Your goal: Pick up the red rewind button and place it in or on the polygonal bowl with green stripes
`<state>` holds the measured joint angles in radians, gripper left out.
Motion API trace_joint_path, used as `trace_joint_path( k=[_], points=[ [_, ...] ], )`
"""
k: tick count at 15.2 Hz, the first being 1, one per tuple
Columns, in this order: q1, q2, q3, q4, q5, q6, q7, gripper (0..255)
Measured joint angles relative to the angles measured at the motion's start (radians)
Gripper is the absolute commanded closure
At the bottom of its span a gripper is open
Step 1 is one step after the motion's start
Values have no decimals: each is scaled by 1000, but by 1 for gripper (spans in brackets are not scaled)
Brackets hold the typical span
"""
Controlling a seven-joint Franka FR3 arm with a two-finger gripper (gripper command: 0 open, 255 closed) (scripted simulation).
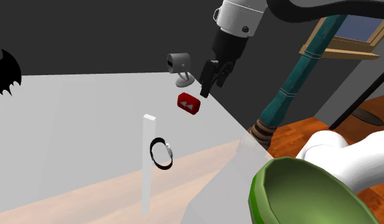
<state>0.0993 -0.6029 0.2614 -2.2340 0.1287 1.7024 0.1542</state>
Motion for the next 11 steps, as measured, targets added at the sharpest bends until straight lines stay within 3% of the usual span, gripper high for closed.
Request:
trace_joint_path(
  k=[3, 11],
  points=[
    [10, 44, 43, 21, 7, 38, 34, 0],
    [15, 52, 59, -59, 15, 129, 39, 0]
  ],
)
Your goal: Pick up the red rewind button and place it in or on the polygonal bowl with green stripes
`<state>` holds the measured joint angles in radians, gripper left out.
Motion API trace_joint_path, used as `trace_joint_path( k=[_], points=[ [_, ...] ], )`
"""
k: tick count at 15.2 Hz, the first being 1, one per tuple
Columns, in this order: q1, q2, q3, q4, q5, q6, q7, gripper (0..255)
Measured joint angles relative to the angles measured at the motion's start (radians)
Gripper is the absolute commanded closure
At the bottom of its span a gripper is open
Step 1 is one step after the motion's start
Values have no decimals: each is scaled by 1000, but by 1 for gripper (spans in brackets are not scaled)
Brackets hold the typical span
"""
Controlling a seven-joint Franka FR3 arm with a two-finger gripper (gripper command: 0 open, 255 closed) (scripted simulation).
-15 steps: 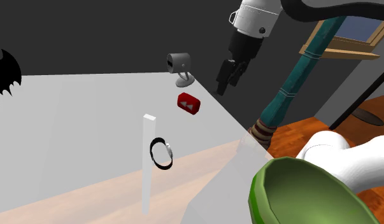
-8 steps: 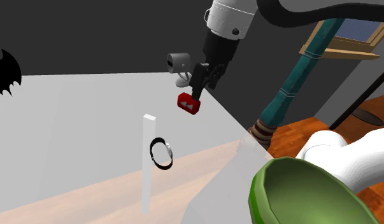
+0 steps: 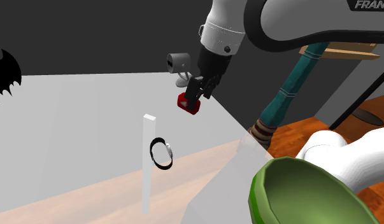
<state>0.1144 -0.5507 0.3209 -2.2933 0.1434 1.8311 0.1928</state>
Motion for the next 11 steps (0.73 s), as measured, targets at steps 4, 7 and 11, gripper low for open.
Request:
trace_joint_path(
  k=[4, 7, 11],
  points=[
    [0, 1, 1, -5, 0, 6, 0, 0],
    [0, 1, 1, -5, 0, 6, 0, 255],
    [-1, -2, -1, -2, -9, 7, 0, 255]
  ],
)
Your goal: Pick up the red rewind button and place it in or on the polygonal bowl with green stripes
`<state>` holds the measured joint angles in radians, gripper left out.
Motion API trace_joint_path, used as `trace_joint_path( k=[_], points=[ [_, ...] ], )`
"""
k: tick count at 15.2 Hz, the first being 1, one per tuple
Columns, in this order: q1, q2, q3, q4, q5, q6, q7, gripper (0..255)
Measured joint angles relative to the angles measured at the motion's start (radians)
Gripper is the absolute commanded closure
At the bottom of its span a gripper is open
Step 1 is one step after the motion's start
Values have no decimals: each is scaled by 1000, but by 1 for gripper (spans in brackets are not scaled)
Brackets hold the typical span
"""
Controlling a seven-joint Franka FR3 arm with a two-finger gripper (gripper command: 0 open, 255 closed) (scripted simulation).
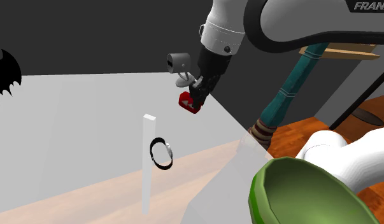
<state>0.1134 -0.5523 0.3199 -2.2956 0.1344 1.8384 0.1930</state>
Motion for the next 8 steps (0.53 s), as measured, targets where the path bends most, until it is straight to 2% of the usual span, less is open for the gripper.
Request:
trace_joint_path(
  k=[8],
  points=[
    [-1, 4, -3, 27, 6, -27, -1, 255]
  ],
)
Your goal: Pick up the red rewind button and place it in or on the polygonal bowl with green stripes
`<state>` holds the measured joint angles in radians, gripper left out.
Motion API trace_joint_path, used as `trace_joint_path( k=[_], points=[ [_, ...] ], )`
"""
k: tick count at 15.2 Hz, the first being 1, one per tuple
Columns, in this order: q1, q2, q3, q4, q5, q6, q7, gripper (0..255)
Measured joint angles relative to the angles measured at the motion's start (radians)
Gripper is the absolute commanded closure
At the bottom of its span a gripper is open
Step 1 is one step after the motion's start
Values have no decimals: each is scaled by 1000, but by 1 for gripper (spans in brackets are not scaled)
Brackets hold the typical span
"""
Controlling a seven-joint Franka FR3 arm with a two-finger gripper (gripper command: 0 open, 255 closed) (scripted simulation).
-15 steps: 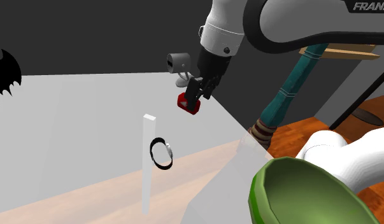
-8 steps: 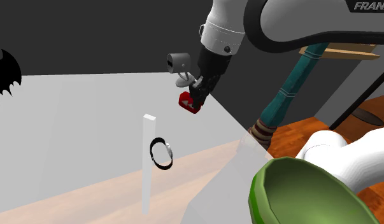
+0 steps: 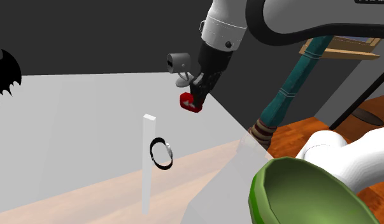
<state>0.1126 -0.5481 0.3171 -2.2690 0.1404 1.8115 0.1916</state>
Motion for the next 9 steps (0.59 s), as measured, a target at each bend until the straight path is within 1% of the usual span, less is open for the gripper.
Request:
trace_joint_path(
  k=[6, 7, 9],
  points=[
    [-3, 6, -6, 82, -6, -77, 4, 255],
    [-3, 6, -6, 82, -6, -77, 4, 0],
    [-6, 3, -14, 72, -9, -77, -6, 0]
  ],
)
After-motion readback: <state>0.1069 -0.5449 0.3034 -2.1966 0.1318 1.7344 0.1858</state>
